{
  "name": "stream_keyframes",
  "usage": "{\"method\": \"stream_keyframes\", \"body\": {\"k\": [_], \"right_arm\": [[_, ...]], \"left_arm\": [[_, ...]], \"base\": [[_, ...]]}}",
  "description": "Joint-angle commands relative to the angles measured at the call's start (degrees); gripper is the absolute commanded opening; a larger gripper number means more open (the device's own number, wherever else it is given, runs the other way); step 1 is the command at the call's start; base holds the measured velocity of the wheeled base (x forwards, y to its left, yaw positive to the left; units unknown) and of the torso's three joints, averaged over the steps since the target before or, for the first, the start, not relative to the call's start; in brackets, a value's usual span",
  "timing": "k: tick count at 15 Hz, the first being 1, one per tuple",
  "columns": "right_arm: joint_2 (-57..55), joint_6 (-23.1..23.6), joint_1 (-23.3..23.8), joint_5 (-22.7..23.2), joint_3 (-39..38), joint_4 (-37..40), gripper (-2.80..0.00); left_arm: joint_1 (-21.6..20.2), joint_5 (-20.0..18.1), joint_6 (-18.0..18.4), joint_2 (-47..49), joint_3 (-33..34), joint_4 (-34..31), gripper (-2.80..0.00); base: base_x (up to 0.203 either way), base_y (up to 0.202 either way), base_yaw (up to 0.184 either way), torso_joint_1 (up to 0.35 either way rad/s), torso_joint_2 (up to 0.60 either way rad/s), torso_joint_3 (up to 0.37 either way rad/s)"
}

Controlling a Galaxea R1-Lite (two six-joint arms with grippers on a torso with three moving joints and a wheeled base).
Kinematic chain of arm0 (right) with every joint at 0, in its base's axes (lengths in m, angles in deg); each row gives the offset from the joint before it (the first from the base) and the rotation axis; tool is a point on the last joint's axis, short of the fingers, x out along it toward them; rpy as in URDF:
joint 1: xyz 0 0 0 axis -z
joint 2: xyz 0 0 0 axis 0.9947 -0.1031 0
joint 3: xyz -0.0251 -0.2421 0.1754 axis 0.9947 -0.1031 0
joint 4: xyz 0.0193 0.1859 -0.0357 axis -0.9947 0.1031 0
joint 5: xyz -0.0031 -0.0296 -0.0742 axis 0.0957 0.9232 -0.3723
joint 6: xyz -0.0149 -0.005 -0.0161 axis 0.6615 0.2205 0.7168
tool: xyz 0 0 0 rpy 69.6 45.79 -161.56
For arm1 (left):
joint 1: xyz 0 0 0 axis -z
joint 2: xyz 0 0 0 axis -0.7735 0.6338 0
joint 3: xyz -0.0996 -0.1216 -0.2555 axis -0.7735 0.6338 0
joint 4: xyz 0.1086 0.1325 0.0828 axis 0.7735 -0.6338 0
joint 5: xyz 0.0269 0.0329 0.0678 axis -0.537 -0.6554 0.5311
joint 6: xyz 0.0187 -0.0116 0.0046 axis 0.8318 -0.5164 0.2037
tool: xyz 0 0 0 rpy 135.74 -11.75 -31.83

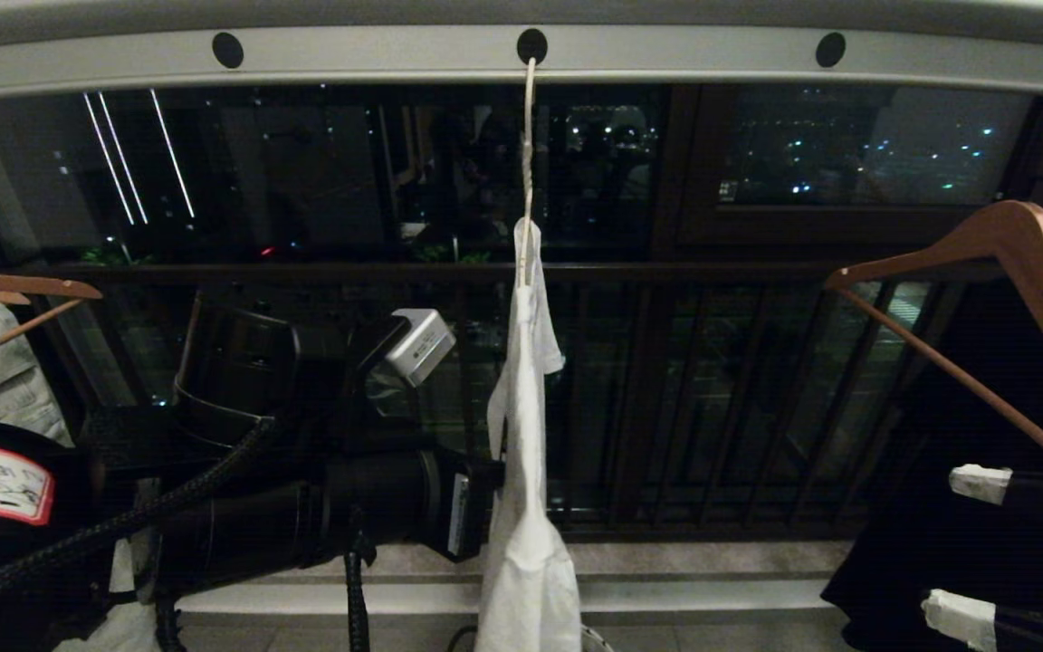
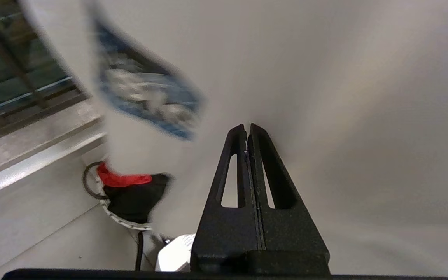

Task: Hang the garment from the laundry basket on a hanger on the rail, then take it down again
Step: Take the clothes off the clothes rack

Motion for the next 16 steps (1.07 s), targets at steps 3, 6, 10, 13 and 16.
{"method": "stream_keyframes", "body": {"k": [3,6,10,13,16], "right_arm": [[-5.2,-0.2,-0.1,1.6,3.1,-0.1,0.00],[-5.8,-0.3,-0.1,1.6,4.2,-0.2,0.00],[-5.7,-0.3,0.0,1.5,4.3,0.1,0.00],[-7.8,-0.3,0.0,1.6,3.4,-0.1,0.00],[-9.8,0.0,0.0,1.4,2.8,-0.2,0.00]], "left_arm": [[2.2,-0.1,-0.1,1.5,-1.2,0.2,-2.80],[2.7,0.1,-0.1,4.5,-4.0,0.2,-2.80],[2.8,0.2,0.0,6.6,-7.5,0.2,-2.80],[2.9,0.3,0.0,8.9,-11.3,0.2,-2.80],[4.2,0.6,0.1,10.3,-13.3,0.2,-2.80]], "base": [[0.000,0.000,0.000,0.000,0.00,0.000],[0.000,0.000,0.000,0.000,0.00,0.000],[0.000,0.000,0.000,0.000,0.00,0.000],[0.000,0.000,0.000,0.000,0.00,0.000],[0.000,0.000,0.000,0.000,0.00,0.000]]}}
